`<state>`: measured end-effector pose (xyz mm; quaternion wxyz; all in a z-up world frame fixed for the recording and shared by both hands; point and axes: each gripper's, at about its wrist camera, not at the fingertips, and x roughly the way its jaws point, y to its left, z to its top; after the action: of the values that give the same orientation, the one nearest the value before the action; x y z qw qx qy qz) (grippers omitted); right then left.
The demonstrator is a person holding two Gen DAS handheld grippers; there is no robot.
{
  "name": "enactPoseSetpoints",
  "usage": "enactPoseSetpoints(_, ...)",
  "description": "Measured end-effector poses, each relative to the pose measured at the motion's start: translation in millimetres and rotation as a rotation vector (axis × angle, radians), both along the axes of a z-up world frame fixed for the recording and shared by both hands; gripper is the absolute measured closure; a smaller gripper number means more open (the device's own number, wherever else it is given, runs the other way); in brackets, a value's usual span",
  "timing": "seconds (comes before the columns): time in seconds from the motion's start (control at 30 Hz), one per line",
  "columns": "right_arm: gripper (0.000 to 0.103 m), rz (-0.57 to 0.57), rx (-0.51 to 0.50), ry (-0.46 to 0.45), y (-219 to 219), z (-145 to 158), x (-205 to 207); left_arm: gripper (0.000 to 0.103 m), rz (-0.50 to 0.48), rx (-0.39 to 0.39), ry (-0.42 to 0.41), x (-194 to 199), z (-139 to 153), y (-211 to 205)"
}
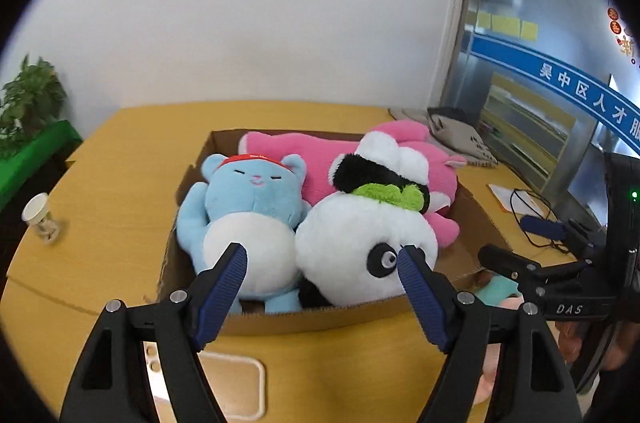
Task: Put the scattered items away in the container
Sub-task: 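Lower the panda into the box and open both grippers, then withdraw both grippers and move them toward the pink-and-teal pig plush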
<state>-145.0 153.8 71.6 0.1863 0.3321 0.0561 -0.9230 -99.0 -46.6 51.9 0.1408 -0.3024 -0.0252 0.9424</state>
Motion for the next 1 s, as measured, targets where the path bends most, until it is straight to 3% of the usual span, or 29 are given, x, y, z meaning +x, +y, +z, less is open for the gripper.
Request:
enactPoseSetpoints(0.1,0.0,-0.082,-0.028,-0.006,9.8,0.2,14.1,0.025,-0.007,-0.034,-0.018,14.2,-4.2,12.5)
enactPoseSetpoints(0.23,0.0,-0.148,-0.012,0.031,17.0,6.3,31.6,0.025,0.06,-0.037,0.021,32.9,-0.8,17.0)
enactPoseSetpoints(1.0,0.0,-0.135,0.07,0.055,-4.1,6.3,66.9,0.025,0.068,0.001,-0.021,56.3,-6.6,4.1)
